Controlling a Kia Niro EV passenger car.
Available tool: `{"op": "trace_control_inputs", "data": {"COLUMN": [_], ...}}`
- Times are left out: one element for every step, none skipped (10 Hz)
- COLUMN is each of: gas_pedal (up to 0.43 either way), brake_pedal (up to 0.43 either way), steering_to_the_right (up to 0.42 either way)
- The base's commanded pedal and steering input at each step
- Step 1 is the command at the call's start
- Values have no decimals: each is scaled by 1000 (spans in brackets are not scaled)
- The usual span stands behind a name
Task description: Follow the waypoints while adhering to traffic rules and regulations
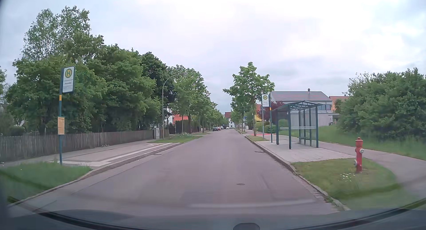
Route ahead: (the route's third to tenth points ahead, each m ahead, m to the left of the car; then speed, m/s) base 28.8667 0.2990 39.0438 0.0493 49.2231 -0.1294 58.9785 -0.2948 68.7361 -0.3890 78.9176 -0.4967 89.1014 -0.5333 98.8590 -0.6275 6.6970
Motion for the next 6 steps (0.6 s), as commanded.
{"op": "trace_control_inputs", "data": {"gas_pedal": [87,87,98,110,110,110], "brake_pedal": [0,0,0,0,0,0], "steering_to_the_right": [4,5,4,4,2,2]}}
